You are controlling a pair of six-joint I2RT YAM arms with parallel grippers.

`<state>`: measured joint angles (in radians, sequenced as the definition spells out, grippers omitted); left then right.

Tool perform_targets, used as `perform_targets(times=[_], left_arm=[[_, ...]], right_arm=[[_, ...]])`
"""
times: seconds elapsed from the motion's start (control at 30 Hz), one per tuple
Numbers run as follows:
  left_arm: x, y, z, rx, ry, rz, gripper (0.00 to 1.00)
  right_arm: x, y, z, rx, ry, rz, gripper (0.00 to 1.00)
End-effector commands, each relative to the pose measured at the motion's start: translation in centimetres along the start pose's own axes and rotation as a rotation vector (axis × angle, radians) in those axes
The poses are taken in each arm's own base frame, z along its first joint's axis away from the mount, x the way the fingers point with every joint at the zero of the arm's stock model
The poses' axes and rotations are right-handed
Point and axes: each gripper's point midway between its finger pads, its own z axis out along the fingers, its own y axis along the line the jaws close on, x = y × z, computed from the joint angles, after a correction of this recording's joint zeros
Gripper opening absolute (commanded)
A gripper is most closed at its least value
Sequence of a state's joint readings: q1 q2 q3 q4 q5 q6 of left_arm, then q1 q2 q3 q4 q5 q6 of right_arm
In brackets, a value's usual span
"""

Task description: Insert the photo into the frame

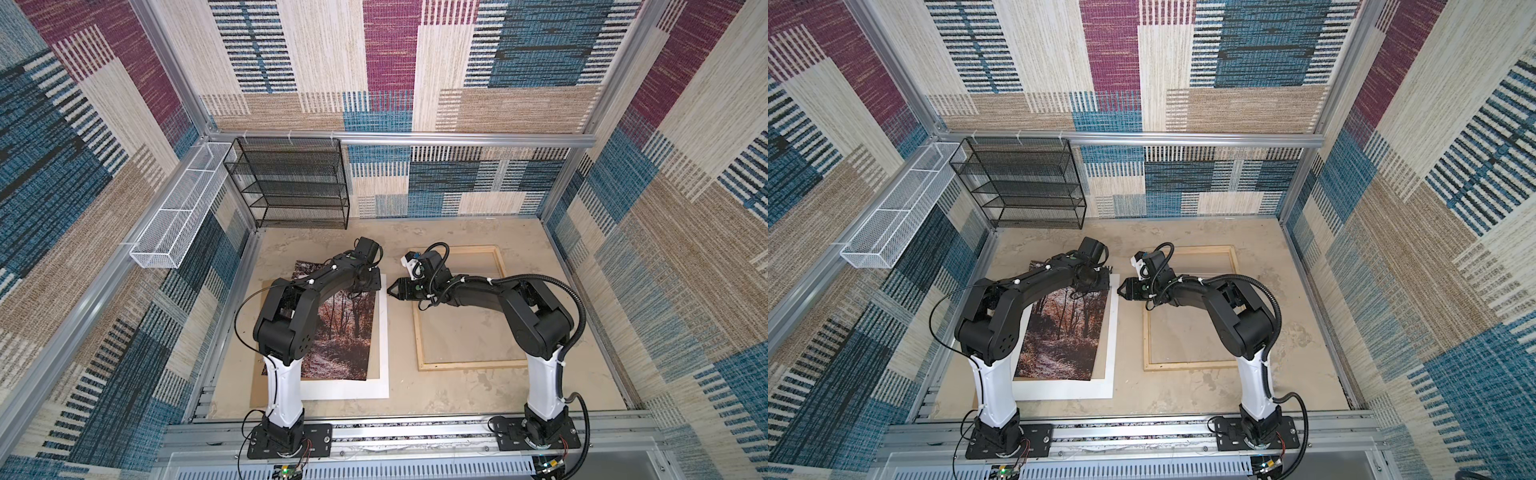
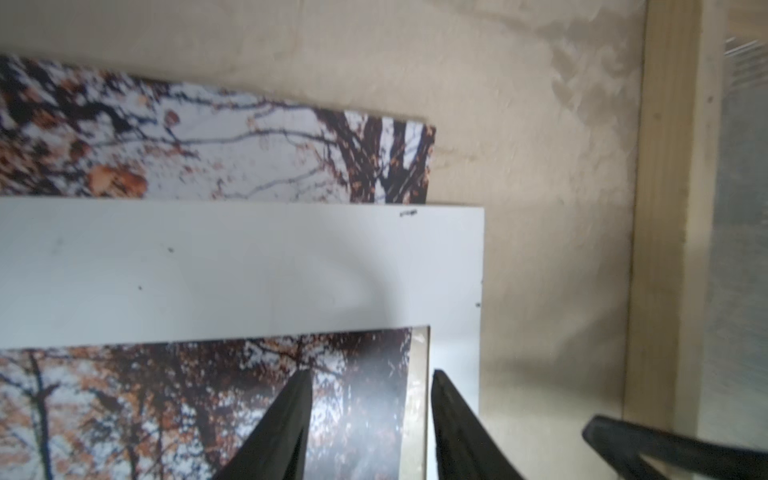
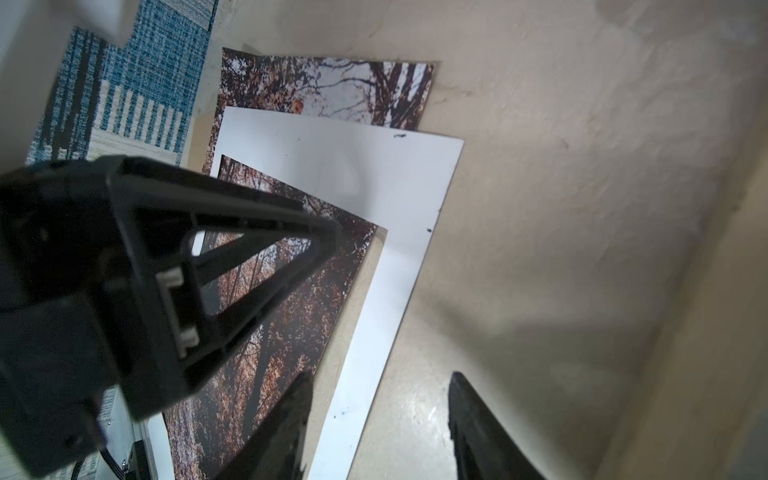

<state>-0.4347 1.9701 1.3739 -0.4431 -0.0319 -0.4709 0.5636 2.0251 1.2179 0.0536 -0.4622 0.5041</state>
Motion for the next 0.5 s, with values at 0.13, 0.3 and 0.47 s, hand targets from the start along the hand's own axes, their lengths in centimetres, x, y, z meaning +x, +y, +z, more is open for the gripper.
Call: perform_targets(times=[0.13, 0.3, 0.47], left_arm=[[2.4, -2.1, -1.3, 0.175, 0.002, -0.088, 0.49], [3.6, -3.1, -1.7, 0.196, 0.014, -0.078, 0.49], [4.9, -4.0, -0.7, 0.193, 0.048, -0.064, 0.49]], right_arm=[[0.8, 0.6, -0.1, -0.041, 0.022, 0.017, 0.54], [1.0, 1.0, -0.1, -0.063, 0.030, 0.023, 0.54], [1.1, 1.1, -0.2, -0.073, 0.032, 0.029, 0.54]])
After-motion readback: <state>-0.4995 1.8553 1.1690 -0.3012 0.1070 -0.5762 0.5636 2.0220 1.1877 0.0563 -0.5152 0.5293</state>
